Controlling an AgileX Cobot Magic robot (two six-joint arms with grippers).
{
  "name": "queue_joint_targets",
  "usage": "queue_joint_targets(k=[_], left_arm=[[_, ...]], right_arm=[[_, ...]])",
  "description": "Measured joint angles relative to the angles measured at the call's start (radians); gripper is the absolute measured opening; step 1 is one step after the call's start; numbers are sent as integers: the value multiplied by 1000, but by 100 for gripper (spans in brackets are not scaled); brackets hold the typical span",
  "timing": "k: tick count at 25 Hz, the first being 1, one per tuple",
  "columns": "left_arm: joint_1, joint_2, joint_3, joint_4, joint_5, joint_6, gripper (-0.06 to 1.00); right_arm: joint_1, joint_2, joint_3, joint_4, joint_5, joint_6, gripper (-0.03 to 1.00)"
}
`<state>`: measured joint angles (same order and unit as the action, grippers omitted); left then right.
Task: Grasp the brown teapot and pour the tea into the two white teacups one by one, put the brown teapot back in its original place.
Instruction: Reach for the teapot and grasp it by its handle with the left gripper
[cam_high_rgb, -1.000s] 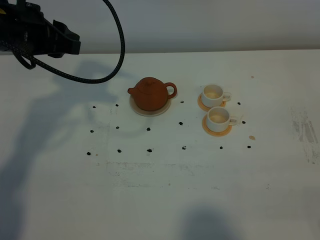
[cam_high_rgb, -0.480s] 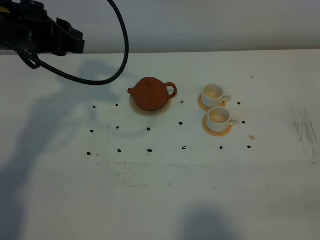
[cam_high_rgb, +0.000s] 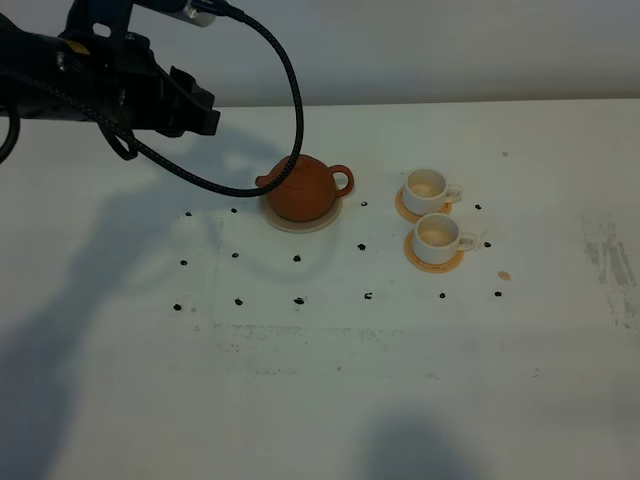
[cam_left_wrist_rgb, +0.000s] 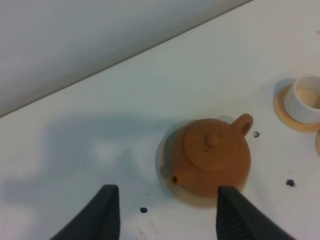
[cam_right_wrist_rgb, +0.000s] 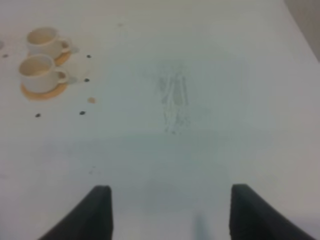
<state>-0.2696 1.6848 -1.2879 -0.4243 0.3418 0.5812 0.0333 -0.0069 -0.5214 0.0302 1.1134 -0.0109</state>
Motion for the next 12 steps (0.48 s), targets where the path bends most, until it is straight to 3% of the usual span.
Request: queue_joint_targets(k=[12], left_arm=[[-6,31,-78,-8,48,0,42]], right_arm=[[-1,0,0,0,-1,0,49]])
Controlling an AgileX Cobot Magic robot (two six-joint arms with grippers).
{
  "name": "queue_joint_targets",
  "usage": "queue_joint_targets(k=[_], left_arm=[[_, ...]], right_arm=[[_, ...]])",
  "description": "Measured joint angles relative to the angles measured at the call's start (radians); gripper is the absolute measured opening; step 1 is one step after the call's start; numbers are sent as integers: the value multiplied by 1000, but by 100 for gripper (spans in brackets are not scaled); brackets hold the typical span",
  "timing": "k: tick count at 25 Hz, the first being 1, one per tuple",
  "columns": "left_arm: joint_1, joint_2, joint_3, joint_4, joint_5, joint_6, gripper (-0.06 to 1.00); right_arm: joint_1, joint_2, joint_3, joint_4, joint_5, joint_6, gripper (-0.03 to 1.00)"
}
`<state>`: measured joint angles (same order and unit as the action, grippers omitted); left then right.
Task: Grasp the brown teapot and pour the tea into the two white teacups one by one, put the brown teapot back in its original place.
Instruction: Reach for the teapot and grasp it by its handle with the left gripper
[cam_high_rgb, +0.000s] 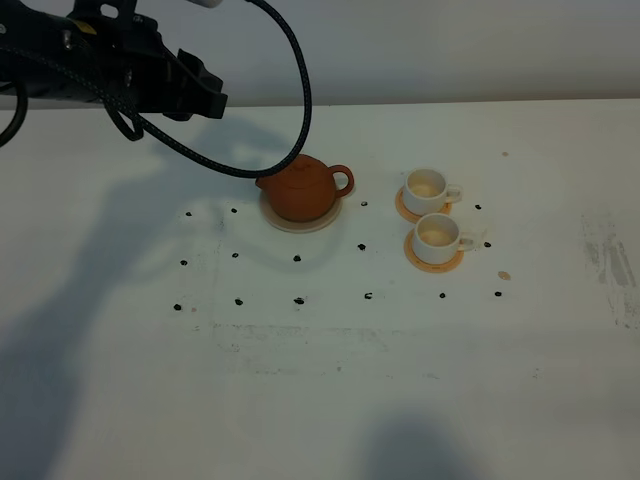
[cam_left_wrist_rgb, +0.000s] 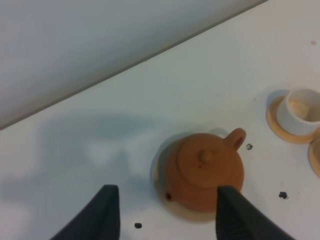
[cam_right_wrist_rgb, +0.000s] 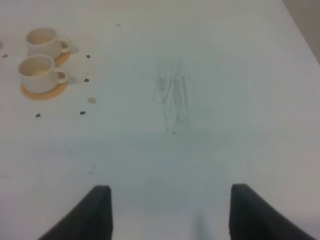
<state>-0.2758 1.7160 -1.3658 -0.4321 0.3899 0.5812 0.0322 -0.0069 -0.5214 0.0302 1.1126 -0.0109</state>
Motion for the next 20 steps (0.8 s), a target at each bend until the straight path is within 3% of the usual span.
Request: queue_joint_targets(k=[7,20], left_arm=[[-3,0,0,-78,-22,0,42],[-18,63,-31,-89,-7,18,42]], right_arm=[[0,0,0,0,0,0,49],[0,0,0,0,0,0,49]])
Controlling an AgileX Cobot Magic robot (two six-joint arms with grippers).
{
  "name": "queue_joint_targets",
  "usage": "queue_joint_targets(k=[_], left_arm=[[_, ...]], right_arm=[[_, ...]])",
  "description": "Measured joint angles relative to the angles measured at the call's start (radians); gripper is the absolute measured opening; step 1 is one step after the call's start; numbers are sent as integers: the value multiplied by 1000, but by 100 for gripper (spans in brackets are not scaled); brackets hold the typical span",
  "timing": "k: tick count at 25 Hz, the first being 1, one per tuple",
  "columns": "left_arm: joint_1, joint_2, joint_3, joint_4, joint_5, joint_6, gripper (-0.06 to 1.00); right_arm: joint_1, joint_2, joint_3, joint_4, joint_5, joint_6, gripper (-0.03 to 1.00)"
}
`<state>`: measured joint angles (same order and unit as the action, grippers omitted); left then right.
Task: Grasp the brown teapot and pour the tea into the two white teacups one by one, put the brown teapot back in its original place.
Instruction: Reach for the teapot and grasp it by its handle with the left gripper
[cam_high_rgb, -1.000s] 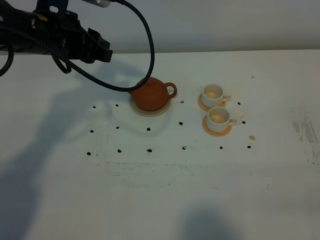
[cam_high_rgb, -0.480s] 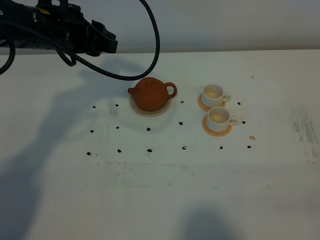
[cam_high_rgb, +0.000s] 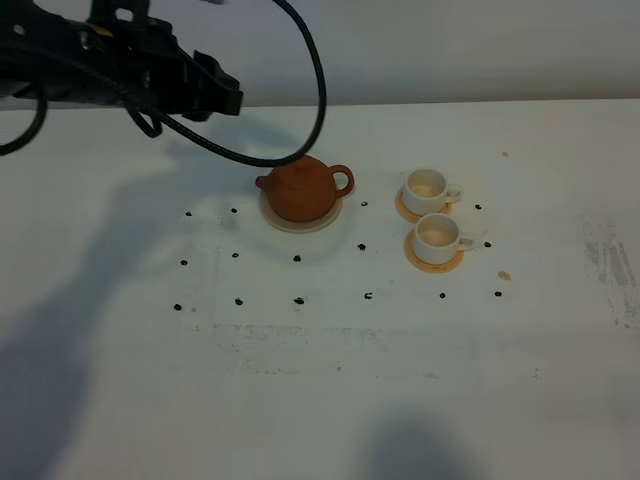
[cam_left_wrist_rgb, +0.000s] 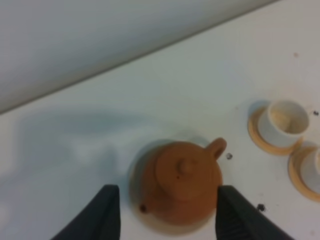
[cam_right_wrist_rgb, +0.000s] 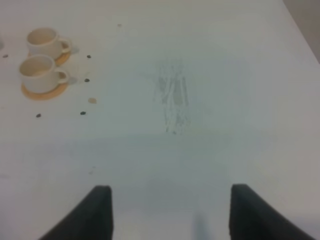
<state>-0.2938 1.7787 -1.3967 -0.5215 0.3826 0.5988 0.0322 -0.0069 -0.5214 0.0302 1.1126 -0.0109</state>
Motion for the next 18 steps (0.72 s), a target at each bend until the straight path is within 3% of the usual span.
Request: queue_joint_targets(k=[8,18], left_arm=[[-83,196,-250,-2,94,-2,35],[-152,456,-557,21,187,-106,33]], right_arm=[[0,0,0,0,0,0,49],[0,0,0,0,0,1,49]])
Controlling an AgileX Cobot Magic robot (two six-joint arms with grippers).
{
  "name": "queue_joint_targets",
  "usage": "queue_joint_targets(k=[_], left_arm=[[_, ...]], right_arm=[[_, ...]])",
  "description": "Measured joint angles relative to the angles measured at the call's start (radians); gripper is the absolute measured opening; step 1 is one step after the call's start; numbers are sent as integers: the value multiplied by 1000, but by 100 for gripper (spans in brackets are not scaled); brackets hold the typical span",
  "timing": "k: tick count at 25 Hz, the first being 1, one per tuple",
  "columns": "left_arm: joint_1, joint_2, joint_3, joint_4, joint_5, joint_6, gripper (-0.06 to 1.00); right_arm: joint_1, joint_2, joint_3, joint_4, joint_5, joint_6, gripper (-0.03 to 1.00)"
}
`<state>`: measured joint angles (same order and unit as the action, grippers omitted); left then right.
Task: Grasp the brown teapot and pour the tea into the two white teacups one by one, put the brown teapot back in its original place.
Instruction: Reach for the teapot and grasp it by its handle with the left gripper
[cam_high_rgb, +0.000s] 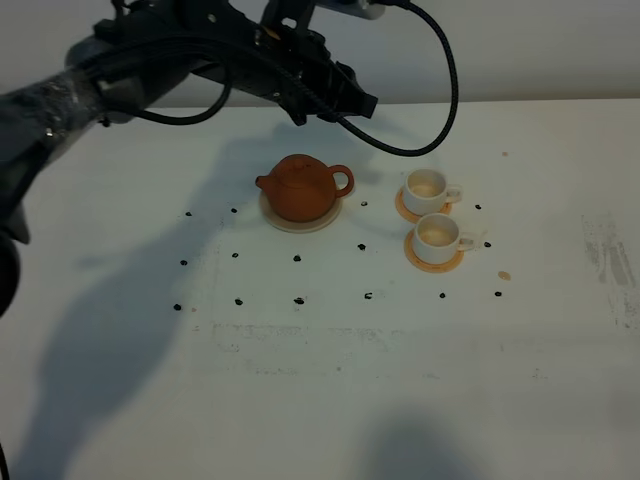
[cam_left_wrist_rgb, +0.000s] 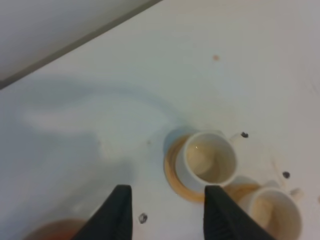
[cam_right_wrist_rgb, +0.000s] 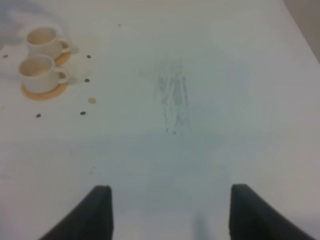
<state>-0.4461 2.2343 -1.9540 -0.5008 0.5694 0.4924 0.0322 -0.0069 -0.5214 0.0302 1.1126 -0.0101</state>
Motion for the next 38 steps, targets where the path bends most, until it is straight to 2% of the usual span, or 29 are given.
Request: queue_joint_targets(k=[6,13,22,30,38], left_arm=[[-4,60,-50,28,19,-45,33],[-4,88,-54,49,16,-69,40],[-4,139,-55,49,-24,-91,41],[-7,190,-57,-2,-49,-113,41],[-17,193,-57,-16,-71,-115,41]], right_arm=[[0,0,0,0,0,0,49],[0,0,0,0,0,0,49],[0,0,0,0,0,0,49],[0,0,0,0,0,0,49],[0,0,0,0,-1,0,49]])
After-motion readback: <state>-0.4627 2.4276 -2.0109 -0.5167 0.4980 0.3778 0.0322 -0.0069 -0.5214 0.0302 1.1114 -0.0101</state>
